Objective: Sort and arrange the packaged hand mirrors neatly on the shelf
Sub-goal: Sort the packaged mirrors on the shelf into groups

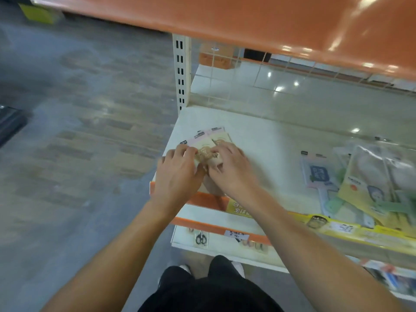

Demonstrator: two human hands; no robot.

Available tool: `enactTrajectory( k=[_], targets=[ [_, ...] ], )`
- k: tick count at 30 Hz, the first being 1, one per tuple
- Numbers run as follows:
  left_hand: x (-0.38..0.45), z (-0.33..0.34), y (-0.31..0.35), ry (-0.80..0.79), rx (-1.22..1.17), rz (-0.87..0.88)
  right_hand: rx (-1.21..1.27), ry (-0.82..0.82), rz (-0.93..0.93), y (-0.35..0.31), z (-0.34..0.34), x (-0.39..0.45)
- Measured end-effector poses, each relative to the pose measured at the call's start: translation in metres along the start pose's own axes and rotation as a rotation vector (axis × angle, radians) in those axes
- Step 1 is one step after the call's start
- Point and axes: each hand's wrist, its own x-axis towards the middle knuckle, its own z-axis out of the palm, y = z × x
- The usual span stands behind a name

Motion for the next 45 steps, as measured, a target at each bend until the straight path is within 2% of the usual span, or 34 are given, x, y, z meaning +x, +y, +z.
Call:
enactTrajectory(
  k=[6,10,17,31,45],
  targets=[
    [-0.007,-0.007,0.017,-0.075,0.098,0.339,-0.188,-0.017,-0.06,0.005,-0.036,-0.035],
    [-0.018,-0.016,0.033,-0.094,0.11,0.466,-0.301,-0.046,-0.088,0.014,-0.047,-0.073],
    [-0.013,0.0,0.087,-0.121,-0.022,0.409,-0.21,0.193,0.126,0.04,-0.063,-0.09],
    [-0.05,0.055,0.256,-0.245,-0.092,0.425,-0.156,0.367,0.414,0.186,-0.133,-0.195],
    [-0.096,0.094,0.393,-0.22,-0.094,0.442,-0.122,0.316,0.47,0.294,-0.197,-0.274]
  ],
)
